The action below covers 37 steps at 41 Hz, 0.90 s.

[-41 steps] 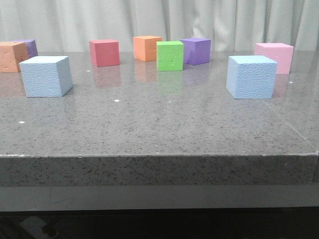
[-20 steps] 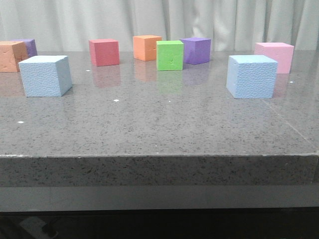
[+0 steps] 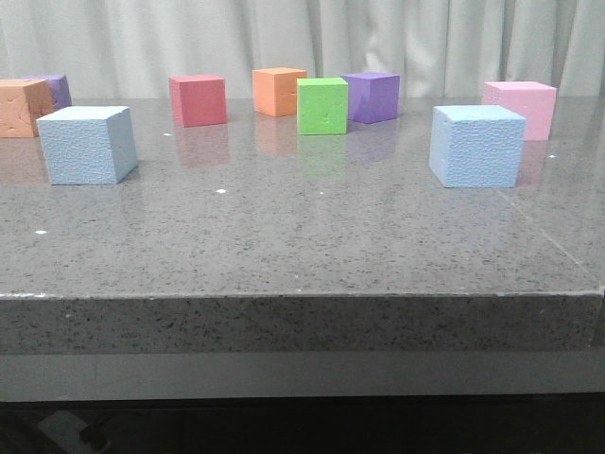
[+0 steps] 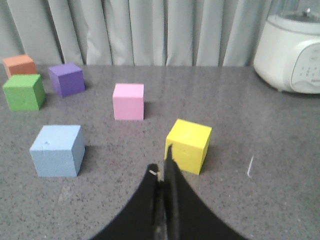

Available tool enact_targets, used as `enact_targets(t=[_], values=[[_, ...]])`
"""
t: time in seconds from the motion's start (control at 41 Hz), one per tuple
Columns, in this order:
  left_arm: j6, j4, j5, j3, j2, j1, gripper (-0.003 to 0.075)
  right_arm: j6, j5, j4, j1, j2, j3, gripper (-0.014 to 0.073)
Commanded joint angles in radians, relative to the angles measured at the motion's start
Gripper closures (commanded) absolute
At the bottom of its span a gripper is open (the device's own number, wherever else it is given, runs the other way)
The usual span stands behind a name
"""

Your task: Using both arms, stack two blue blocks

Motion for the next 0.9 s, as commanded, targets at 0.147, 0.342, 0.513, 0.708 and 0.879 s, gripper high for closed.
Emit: enact_targets(t=[0.147, 0.342, 0.513, 0.708, 0.879], values=[[0.0, -0.009, -0.042, -0.017, 0.081, 0.0, 0.0741, -0.006, -0.026, -0.019, 0.0, 0.147, -0.045, 0.0661], [0.0, -0.009, -0.03, 0.004, 0.083, 0.0, 0.0741, -0.006, -0.026, -0.019, 0.0, 0.185, -0.045, 0.0661], [0.0, -0.009, -0.028, 0.004, 0.083, 0.0, 0.0741, -0.006, -0.024, -0.017, 0.0, 0.188, -0.045, 0.0661], [0.0, -0.004, -0.03, 0.004, 0.083, 0.0, 0.0738, -0.005, -0.026, -0.017, 0.0, 0.188, -0.045, 0.0655], [0.0, 0.005, -0.034, 0.004, 0.083, 0.0, 0.0505, -0.005, -0.03, -0.018, -0.001, 0.188, -0.045, 0.0331]])
